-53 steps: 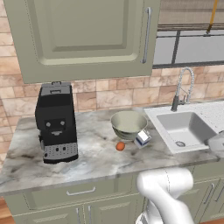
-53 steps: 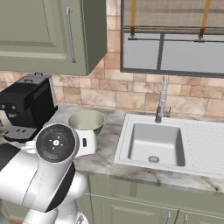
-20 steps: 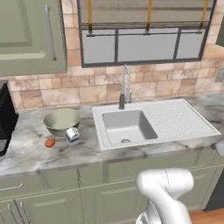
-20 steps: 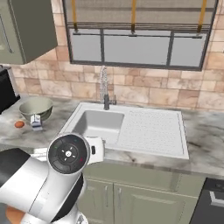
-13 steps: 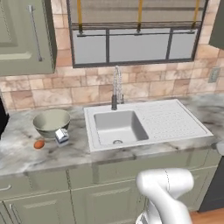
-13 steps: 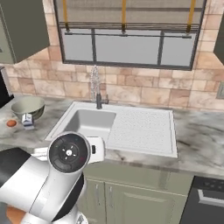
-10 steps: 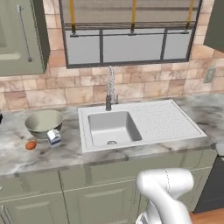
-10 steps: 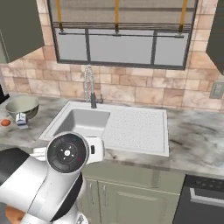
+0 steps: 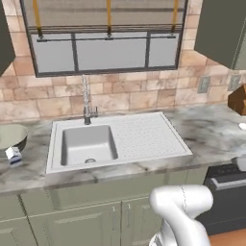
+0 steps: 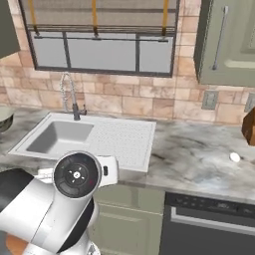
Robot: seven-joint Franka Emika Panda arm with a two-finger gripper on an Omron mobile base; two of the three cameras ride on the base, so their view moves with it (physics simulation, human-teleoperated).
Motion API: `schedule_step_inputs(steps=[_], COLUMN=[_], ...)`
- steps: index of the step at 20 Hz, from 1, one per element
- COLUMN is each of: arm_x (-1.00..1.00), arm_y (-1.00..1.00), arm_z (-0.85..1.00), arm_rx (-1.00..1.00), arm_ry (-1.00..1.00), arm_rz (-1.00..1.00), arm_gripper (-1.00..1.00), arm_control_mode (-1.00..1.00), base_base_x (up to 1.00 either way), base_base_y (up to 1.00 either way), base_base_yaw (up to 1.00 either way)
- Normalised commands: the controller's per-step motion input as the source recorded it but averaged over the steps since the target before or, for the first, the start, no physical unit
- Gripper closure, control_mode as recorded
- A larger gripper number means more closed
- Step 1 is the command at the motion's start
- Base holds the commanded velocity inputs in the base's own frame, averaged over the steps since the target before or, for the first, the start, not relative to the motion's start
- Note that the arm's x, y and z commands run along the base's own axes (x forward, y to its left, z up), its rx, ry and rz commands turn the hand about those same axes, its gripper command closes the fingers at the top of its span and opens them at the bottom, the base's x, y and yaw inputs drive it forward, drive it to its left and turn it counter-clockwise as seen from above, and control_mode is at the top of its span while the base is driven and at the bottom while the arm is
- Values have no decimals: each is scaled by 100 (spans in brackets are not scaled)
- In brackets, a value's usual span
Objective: Gather the eggs and milk located in the vicinity of the sink area and place them right next to the bowl.
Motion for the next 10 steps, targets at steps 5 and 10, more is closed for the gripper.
schedule_step_inputs(steps=[5,10], arm_x=[0,0], arm_y=[0,0], arm_z=[0,0], arm_rx=[0,0], arm_ry=[0,0], arm_rz=[0,0], arm_gripper=[-100,-100], arm_control_mode=[100,100], base_base_x=[-14,-54], base_base_y=[-71,-38], base_base_yaw=[0,0])
